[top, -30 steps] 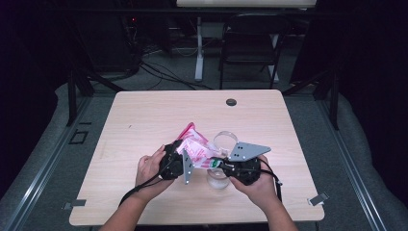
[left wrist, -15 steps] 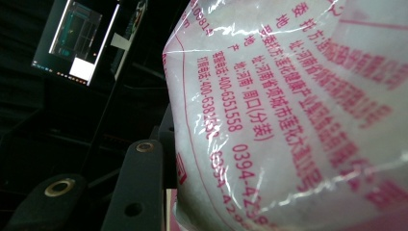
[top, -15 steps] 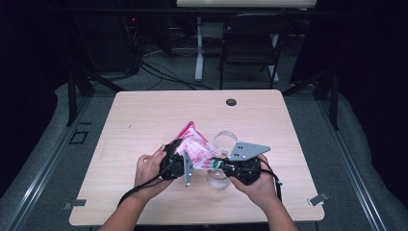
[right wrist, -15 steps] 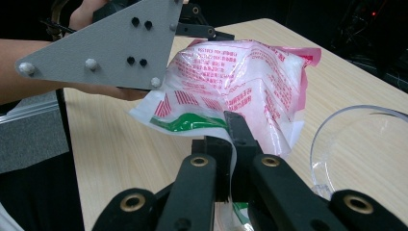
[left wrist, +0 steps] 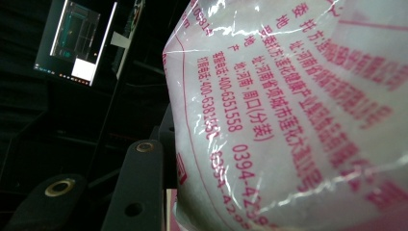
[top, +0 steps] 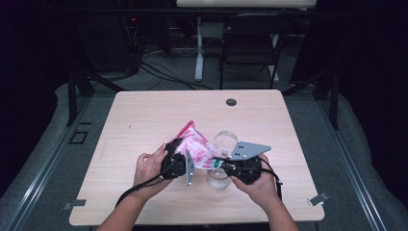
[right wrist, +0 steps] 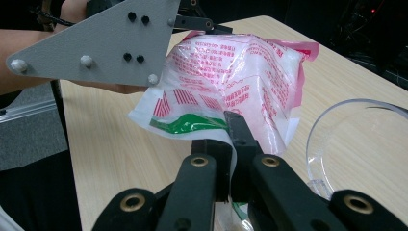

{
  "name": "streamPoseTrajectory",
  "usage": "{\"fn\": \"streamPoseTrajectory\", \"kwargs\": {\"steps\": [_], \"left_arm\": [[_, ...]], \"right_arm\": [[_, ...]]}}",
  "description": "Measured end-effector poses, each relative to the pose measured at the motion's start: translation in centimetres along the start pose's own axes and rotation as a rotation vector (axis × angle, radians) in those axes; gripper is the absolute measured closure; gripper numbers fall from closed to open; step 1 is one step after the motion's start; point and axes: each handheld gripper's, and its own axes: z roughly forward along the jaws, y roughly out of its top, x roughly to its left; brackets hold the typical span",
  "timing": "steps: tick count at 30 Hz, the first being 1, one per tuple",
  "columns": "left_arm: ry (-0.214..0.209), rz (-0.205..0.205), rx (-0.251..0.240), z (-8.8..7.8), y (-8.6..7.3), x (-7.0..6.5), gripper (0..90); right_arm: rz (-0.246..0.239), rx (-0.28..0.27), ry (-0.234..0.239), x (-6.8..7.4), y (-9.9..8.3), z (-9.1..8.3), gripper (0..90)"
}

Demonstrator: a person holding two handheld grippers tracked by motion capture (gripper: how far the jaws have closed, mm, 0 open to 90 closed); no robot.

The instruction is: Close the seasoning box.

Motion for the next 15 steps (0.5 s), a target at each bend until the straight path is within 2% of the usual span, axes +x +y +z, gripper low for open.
{"fn": "streamPoseTrajectory", "kwargs": {"steps": [7, 15], "left_arm": [[0.015, 0.064, 0.026, -0.33, 0.52, 0.5, 62.0], [0.02, 0.081, 0.028, -0.64, 0.78, 0.77, 62.1]], "right_arm": [[-0.001, -0.005, 0.0, -0.27, -0.21, -0.14, 89.8], [-0.002, -0.006, 0.011, -0.29, -0.23, -0.34, 89.8]]}}
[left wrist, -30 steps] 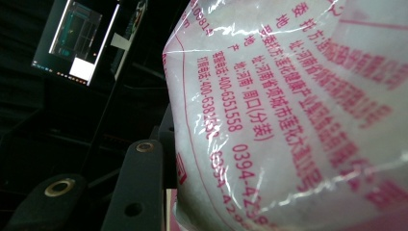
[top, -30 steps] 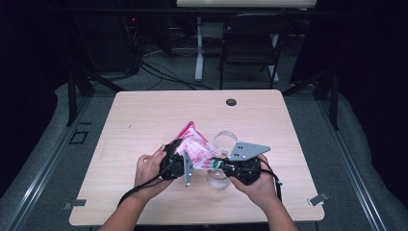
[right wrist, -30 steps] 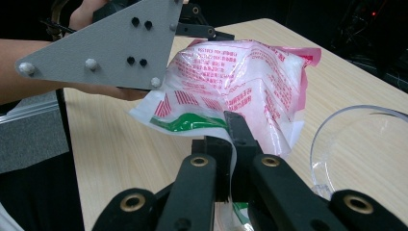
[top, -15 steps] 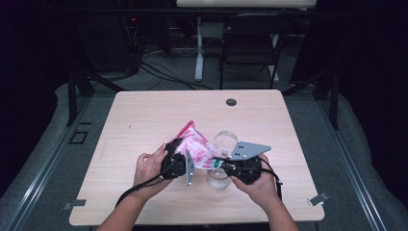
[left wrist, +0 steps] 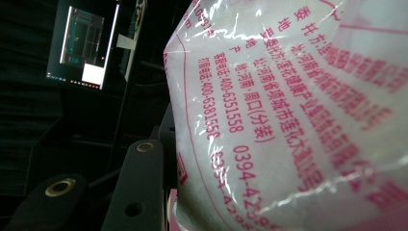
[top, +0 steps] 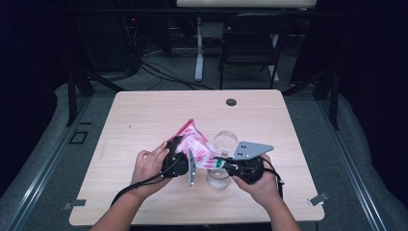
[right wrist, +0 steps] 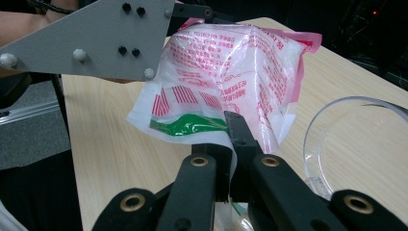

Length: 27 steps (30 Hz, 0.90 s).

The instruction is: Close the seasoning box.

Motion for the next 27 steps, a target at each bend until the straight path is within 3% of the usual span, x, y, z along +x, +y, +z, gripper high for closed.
{"fn": "streamPoseTrajectory", "kwargs": {"steps": [9, 27], "left_arm": [[0.025, 0.035, 0.007, -0.5, 0.4, 0.5, 62.3], [0.039, 0.063, 0.005, -0.6, 1.1, 0.8, 63.0]], "right_arm": [[-0.013, 0.01, 0.008, 0.0, 0.0, -0.1, 89.8], [-0.011, 0.019, 0.014, -0.5, -0.4, -0.5, 89.7]]}}
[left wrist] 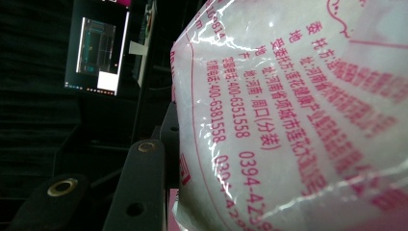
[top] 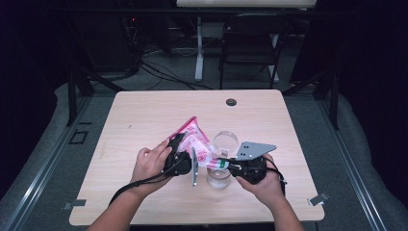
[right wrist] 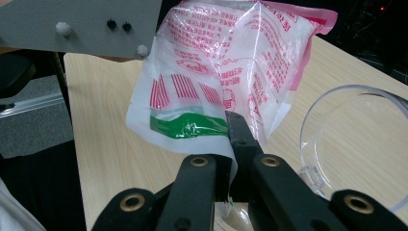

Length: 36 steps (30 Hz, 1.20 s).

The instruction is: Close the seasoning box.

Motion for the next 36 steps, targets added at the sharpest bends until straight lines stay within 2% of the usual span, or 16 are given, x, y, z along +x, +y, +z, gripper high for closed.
{"fn": "streamPoseTrajectory", "kwargs": {"steps": [36], "left_arm": [[0.02, 0.033, -0.009, -0.14, 0.75, 0.34, 63.7]], "right_arm": [[0.009, 0.007, -0.012, -0.5, -0.42, -0.13, 89.7]]}}
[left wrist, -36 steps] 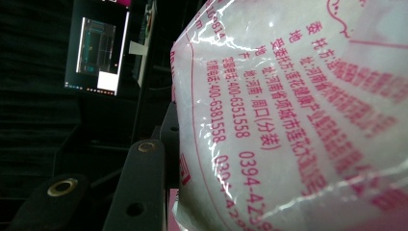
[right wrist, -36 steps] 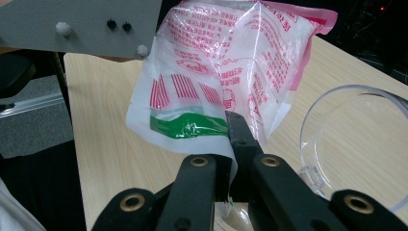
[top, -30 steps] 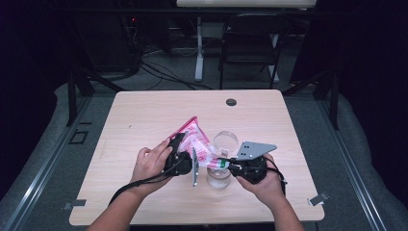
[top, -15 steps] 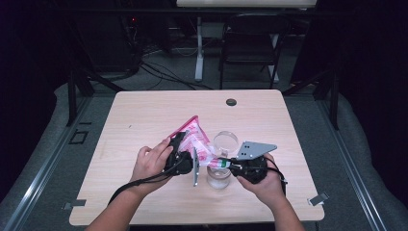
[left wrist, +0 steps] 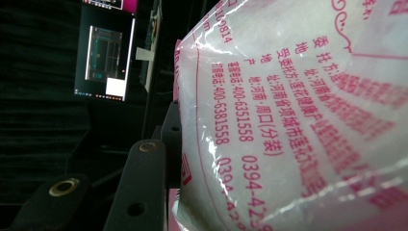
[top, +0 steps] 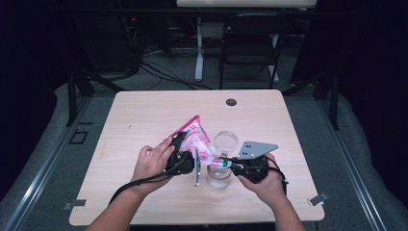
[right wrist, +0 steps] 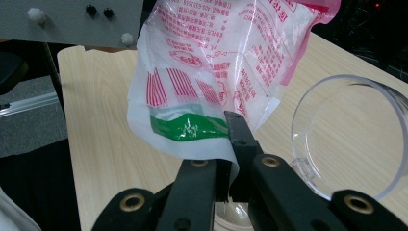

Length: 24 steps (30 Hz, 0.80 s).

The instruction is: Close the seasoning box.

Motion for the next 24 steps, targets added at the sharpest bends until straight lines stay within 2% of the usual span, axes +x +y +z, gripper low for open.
{"fn": "streamPoseTrajectory", "kwargs": {"steps": [11, 24], "left_arm": [[0.008, 0.012, 0.002, 0.09, 0.14, 0.14, 63.8], [-0.001, 0.013, -0.004, 0.35, 0.18, -0.35, 64.0]], "right_arm": [[0.001, 0.021, -0.008, -0.12, -0.27, 0.26, 90.0], [0.01, 0.036, -0.012, -0.41, -0.63, 0.51, 90.0]]}}
